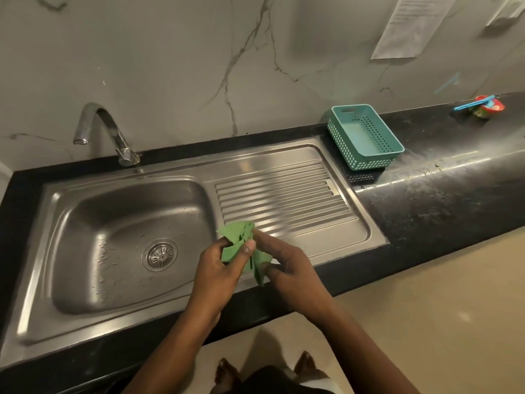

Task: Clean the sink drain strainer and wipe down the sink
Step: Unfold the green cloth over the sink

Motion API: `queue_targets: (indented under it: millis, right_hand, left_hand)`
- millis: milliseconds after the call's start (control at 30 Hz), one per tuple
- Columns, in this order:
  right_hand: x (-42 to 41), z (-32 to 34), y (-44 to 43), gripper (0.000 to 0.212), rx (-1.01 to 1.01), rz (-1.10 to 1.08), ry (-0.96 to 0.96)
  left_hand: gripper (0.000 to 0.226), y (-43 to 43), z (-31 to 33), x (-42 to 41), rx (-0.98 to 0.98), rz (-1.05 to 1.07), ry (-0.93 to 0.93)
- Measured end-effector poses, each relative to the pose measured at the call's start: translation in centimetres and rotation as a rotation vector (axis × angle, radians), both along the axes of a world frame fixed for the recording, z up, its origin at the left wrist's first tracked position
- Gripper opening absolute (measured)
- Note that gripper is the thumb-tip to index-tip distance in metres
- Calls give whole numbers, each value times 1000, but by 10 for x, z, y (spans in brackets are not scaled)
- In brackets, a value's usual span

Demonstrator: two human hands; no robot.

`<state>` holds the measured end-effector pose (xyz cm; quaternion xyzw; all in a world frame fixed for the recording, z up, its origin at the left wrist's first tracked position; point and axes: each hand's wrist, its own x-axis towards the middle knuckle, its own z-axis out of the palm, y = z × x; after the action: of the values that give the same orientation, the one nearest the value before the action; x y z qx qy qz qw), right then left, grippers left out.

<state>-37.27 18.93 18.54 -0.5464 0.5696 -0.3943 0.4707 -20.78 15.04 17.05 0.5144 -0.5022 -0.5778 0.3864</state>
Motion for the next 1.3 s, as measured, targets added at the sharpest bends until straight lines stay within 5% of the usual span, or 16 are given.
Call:
queue_targets:
  millis: [167, 367, 567, 667, 867, 1000, 1133, 1300]
  right_hand:
    - [-52, 3, 12, 56, 80, -239, -184]
    - [-125, 2, 25, 40, 105, -375, -169]
    - [-183, 7, 25, 102, 109, 93, 39]
    - [-197, 8, 25, 112, 116, 234, 9]
    - [-242, 10, 26, 73, 61, 133, -129]
    - [-273, 14, 16, 39, 32, 105, 2]
    - [-298, 18, -4, 35, 52, 177, -134]
    - [-317, 21, -36, 39, 68, 77, -346]
  left_hand:
    - [18, 10, 4, -26, 1, 17, -18]
    - [17, 21, 20, -72, -11, -32, -91]
    - [10, 19, 35, -126, -143, -182, -246]
    - [4, 16, 42, -158, -186, -157, -233]
    - [8, 6, 57, -204, -188, -246, -223]
    - [15, -13, 71, -222, -196, -377, -263]
    - [19, -41, 84, -240, -204, -471, -203]
    - [40, -82, 84, -262, -52, -285, 148]
